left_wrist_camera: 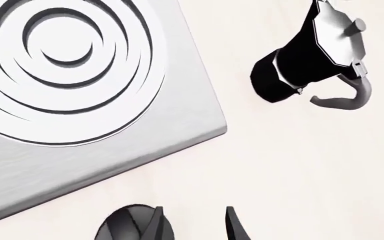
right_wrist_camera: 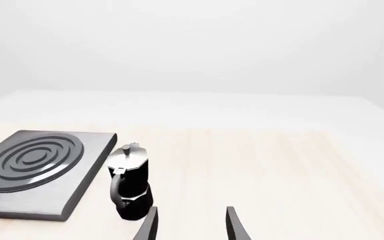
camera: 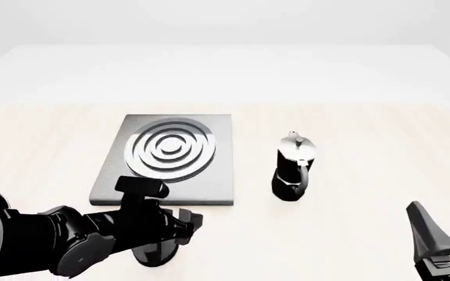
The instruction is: Turn on the stove and put the moka pot on it.
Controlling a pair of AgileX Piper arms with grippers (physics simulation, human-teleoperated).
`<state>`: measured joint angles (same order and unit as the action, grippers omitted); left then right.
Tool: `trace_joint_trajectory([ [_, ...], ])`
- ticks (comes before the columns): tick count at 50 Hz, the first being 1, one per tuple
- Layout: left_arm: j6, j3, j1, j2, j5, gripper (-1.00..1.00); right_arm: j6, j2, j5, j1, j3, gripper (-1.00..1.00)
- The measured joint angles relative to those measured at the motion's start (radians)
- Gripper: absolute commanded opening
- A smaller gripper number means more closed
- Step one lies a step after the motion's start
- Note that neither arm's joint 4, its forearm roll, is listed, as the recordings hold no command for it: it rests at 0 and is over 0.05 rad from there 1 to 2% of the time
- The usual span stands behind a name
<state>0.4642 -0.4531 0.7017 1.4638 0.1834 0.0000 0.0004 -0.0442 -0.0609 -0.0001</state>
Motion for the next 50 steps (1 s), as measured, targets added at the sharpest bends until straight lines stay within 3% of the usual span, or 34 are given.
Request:
trace_joint_trajectory([
  [35,-0.067,0.031,-0.098,-0.018,-0.011,1.0,0.001,0.0,-0.003,-0.005,0.0,1.0],
  [50,-0.152,-0.001,-0.176,-0.197,-0.147,1.0,-0.002,0.0,0.001,-0.009,0.0,1.0],
])
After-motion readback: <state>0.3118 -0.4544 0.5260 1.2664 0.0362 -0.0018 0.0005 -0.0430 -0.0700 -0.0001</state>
